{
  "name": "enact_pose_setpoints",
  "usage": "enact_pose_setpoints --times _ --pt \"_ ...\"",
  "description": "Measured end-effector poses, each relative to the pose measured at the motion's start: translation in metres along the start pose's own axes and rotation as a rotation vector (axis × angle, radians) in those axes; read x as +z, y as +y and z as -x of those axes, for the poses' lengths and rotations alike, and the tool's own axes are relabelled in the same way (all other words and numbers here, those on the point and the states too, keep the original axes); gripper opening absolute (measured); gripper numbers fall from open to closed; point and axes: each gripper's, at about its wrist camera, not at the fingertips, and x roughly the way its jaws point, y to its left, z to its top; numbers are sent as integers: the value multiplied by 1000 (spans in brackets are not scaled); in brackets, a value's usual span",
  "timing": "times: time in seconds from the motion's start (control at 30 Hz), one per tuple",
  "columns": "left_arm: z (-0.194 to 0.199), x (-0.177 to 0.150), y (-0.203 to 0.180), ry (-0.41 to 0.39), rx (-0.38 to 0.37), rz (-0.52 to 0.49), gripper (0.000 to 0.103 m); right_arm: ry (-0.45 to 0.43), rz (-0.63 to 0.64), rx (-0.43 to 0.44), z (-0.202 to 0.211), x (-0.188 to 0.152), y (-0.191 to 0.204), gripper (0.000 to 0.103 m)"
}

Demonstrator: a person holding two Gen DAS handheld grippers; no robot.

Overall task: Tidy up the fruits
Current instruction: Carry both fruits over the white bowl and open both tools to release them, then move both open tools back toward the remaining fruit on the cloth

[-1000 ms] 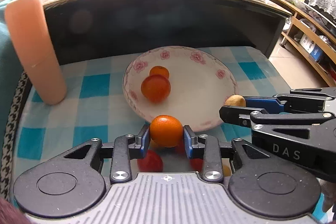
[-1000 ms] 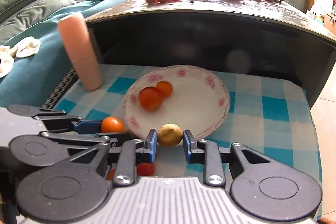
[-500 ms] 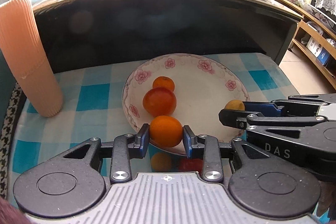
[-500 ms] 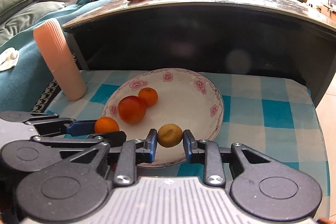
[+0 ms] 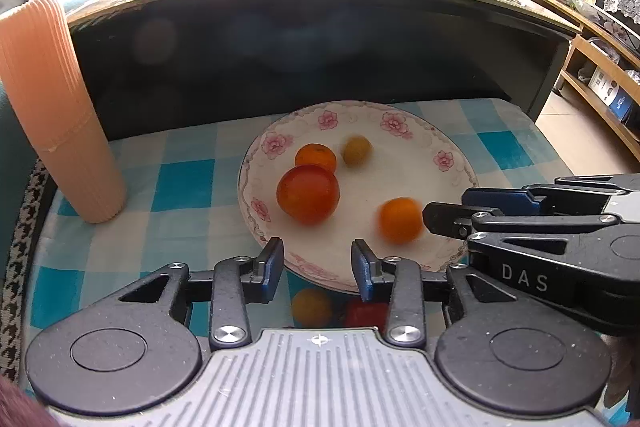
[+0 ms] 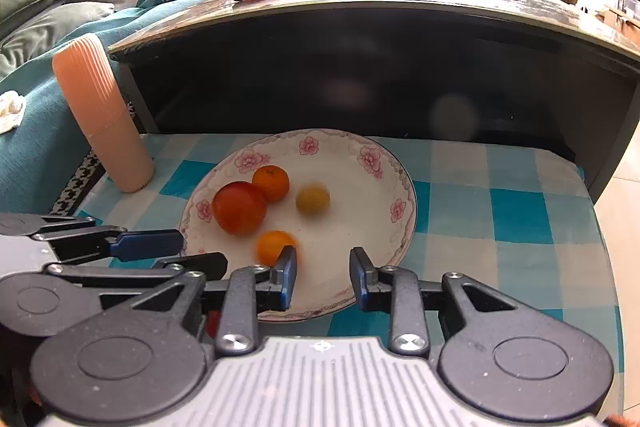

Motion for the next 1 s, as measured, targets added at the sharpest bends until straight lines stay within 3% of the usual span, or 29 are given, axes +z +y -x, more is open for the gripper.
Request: enact_pose_setpoints --times 1.0 --pt "66 -14 -6 -62 -55 12 54 -73 -6 -70 82 -14 26 36"
